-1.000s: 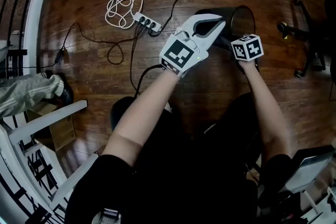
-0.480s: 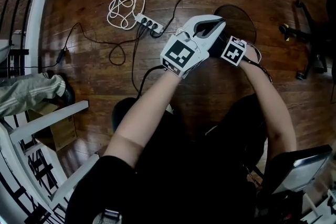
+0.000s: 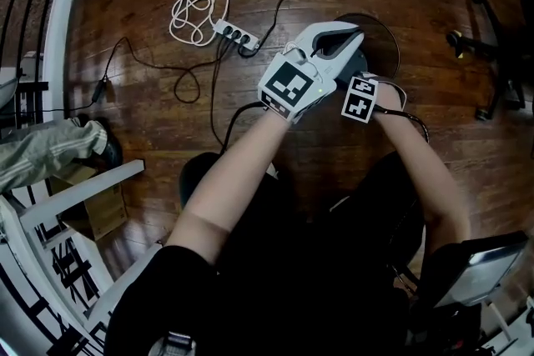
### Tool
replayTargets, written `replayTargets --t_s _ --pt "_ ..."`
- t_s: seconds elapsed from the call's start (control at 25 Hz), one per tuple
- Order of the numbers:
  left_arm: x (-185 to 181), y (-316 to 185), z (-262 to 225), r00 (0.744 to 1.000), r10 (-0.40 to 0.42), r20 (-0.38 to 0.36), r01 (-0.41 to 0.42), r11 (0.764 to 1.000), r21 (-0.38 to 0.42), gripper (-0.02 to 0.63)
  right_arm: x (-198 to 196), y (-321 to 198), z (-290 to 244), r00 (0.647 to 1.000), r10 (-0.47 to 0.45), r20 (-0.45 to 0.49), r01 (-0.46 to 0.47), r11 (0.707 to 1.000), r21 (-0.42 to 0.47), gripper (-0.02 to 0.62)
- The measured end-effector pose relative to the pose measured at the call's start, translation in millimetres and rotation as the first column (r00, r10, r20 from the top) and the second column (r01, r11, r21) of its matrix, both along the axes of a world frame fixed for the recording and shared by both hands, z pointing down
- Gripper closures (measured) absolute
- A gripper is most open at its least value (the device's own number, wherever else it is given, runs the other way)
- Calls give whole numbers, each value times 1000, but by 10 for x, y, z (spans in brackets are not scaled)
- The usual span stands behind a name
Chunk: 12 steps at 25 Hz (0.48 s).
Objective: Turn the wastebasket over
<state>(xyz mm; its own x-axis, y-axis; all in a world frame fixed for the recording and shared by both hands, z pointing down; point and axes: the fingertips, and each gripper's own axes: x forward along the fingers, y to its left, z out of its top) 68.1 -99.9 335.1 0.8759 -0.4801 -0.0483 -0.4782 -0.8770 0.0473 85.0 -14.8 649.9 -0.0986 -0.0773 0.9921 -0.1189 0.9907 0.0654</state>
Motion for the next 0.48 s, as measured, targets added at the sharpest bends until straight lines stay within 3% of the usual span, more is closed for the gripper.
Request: replayTargets --t_s 0.08,0.12,0.16,0.36,0.48 --pt "23 19 -12 1000 5 4 -5 1000 -22 604 20 5 -29 1000 -31 6 31 999 28 532" --pt "32 14 5 1000 5 9 -5 1000 -30 604 24 12 -59 999 -44 15 43 998 41 439" --pt "38 -7 35 1000 4 17 -3 999 -37 604 27 17 -106 998 -47 34 46 998 50 413" --pt "-19 -154 32 1000 -24 18 25 999 -48 604 133 35 -491 989 25 143 -39 995 92 401" --pt "-63 -161 -99 999 -33 2 33 999 -37 604 260 -45 -960 958 118 262 -161 976 150 427"
